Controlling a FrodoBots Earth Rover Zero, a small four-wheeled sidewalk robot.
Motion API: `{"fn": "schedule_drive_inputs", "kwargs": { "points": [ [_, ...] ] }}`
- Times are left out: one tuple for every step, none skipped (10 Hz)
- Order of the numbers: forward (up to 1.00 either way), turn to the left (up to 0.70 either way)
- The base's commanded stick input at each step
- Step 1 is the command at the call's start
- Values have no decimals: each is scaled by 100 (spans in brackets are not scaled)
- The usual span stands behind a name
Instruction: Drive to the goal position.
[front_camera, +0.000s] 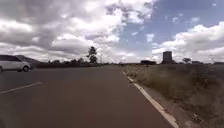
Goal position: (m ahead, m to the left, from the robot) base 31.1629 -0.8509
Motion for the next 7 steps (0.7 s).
{"fn": "schedule_drive_inputs", "kwargs": {
  "points": [
    [70, 0],
    [70, 0],
    [70, 0],
    [70, 0],
    [70, 0],
    [70, 0],
    [70, 0]
  ]
}}
